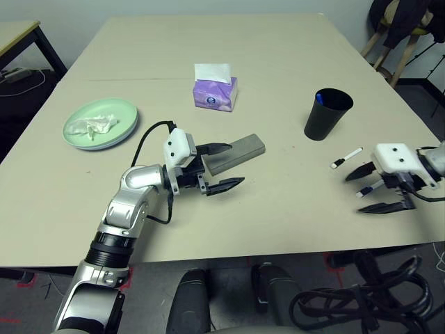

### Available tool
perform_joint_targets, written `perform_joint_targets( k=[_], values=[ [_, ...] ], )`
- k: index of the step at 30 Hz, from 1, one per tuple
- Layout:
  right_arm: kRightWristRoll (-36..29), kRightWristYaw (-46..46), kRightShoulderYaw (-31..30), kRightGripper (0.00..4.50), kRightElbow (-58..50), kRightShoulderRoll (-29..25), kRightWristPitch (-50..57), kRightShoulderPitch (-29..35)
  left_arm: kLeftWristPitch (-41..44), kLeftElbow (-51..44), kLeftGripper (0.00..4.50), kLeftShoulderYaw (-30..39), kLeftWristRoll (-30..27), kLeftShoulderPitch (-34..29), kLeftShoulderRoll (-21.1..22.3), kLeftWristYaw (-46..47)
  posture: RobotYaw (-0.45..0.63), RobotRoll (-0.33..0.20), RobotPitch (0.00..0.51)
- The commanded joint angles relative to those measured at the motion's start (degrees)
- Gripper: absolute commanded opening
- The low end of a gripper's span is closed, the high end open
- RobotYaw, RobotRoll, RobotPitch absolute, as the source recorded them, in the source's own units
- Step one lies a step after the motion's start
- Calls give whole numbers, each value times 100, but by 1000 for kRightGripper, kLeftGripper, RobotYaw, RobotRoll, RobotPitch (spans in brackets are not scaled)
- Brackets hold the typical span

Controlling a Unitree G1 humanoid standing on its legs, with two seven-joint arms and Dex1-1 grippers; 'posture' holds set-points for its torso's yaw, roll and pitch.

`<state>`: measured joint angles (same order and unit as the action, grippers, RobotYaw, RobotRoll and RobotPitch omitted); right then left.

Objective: Organize and tidy the items on the table.

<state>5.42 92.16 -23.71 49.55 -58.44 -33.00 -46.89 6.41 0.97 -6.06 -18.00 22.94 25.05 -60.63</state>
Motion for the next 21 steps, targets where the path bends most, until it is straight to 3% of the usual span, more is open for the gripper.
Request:
perform_joint_targets(
  k=[1,10,21],
  values=[
    [756,-116,-257,4500,571,165,-718,-543,-60,11,4454,-68,43,-7,-48,76,53,0,147],
    [1369,-214,-383,4500,1176,479,-1653,-1187,-51,-54,4454,-46,31,-59,20,138,60,0,154],
    [1723,-487,-442,4500,1294,629,-2139,-1020,-58,16,4454,-36,52,51,54,149,67,0,152]
  ],
)
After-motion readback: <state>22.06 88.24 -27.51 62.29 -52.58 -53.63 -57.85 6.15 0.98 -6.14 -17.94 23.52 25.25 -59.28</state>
